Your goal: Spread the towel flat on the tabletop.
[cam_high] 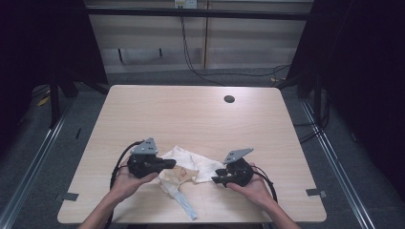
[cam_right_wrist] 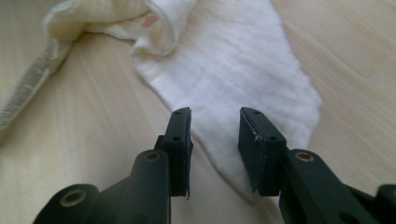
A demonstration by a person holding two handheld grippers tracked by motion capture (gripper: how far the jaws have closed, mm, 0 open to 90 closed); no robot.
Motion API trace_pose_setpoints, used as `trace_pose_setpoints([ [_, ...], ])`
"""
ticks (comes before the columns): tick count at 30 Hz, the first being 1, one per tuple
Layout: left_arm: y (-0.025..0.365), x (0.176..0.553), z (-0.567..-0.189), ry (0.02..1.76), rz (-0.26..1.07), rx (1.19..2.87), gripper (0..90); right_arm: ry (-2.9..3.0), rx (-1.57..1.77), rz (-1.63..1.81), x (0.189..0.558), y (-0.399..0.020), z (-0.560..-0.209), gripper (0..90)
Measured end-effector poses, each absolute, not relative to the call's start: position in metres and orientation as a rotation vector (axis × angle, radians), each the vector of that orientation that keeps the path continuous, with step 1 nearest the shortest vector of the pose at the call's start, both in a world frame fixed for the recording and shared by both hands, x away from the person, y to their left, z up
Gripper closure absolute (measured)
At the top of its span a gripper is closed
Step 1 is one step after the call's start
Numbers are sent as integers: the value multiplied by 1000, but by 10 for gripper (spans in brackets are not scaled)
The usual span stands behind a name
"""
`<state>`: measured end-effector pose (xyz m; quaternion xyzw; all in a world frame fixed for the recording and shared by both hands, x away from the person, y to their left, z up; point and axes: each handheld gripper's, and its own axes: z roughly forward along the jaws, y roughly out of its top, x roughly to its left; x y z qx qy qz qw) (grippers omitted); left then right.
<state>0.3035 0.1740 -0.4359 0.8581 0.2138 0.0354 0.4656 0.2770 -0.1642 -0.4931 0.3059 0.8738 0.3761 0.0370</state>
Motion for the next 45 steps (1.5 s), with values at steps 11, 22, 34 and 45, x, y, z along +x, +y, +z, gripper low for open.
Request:
trace_pose_setpoints([
  [11,223,310,-458,688,113,2099,885,2578,902,1289,277,-186,-477,622],
  [22,241,312,-472,741,85,2086,884,2666,734,1154,273,-172,-494,609],
  [34,240,311,-473,723,56,2071,883,2663,726,1122,273,-166,-500,836],
  [45,234,304,-455,663,47,2028,884,2576,862,1350,289,-187,-470,879],
])
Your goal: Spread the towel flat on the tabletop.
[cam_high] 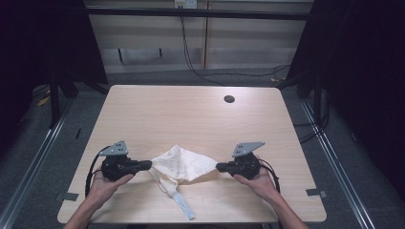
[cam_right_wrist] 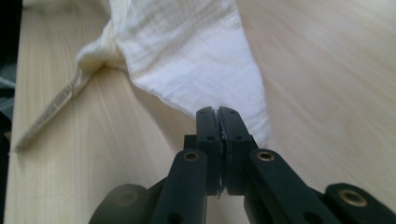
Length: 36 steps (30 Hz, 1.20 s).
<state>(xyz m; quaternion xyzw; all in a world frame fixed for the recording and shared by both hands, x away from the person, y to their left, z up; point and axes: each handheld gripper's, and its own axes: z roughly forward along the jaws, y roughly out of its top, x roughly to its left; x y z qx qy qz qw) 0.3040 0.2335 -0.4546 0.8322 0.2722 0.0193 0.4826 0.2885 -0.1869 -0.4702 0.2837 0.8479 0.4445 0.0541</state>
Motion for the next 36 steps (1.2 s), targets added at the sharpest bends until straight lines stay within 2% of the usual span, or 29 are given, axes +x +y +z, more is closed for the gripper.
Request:
trace_pose_setpoints([
  [17,222,307,-416,594,98,1975,885,2352,859,1527,292,-224,-380,880],
  [36,233,305,-345,523,228,1851,886,2241,825,1594,299,-228,-323,881],
])
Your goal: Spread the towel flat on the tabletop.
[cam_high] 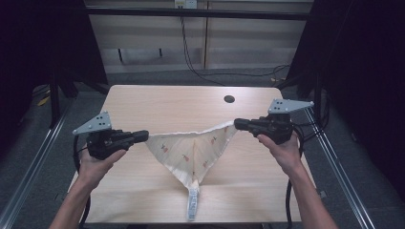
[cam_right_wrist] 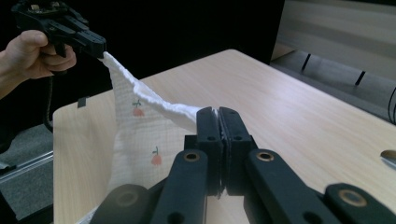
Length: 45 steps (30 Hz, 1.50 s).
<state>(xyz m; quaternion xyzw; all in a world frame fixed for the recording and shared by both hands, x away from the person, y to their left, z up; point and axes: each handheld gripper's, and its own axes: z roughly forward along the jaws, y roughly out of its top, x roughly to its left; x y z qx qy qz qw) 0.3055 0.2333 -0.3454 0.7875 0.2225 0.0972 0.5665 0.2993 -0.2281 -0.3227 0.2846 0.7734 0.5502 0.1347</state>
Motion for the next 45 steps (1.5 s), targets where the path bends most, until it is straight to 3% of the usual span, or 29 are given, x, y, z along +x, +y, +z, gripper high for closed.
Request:
trace_pose_setpoints([
  [23,229,259,-294,370,321,1786,888,2179,631,1702,228,-240,-265,882],
  [33,198,295,-351,456,251,1883,887,2240,805,1653,246,-251,-332,882],
  [45,197,308,-370,529,235,1932,887,2251,922,1595,268,-259,-357,881],
])
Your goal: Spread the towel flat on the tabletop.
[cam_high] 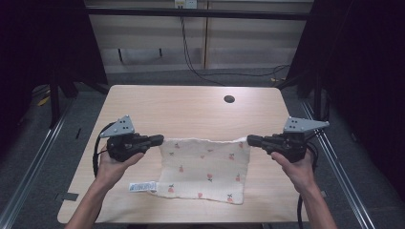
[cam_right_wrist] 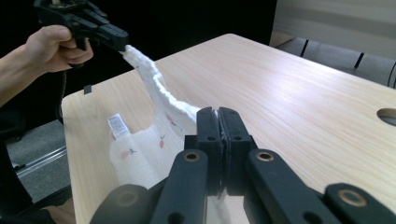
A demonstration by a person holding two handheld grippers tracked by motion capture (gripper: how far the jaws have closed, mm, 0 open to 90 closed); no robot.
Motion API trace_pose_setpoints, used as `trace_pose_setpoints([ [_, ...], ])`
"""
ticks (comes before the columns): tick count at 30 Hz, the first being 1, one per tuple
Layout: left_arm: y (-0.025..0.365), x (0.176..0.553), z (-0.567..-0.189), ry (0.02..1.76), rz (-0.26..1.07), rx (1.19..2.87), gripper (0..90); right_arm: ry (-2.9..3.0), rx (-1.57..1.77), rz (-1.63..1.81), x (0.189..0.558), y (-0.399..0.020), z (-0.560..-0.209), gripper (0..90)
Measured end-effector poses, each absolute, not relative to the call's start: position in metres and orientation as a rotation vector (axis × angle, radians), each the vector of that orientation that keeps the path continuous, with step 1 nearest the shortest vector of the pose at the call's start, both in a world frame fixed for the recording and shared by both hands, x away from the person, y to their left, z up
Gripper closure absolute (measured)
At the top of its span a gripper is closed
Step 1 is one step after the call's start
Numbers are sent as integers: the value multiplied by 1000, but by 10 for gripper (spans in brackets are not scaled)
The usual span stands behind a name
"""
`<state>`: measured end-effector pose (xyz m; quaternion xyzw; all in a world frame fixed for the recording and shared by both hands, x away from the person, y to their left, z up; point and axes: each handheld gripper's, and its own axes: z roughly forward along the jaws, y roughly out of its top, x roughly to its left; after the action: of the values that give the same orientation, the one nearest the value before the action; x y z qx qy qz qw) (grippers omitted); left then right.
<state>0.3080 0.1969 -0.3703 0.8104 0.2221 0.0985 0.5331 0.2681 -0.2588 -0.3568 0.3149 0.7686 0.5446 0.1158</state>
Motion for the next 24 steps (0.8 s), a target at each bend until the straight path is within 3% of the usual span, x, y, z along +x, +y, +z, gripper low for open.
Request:
trace_pose_setpoints([
  [6,210,313,-377,570,234,1938,887,2278,945,1537,286,-250,-367,881],
  [24,197,365,-429,745,148,1962,882,2320,1015,1395,342,-239,-409,879],
])
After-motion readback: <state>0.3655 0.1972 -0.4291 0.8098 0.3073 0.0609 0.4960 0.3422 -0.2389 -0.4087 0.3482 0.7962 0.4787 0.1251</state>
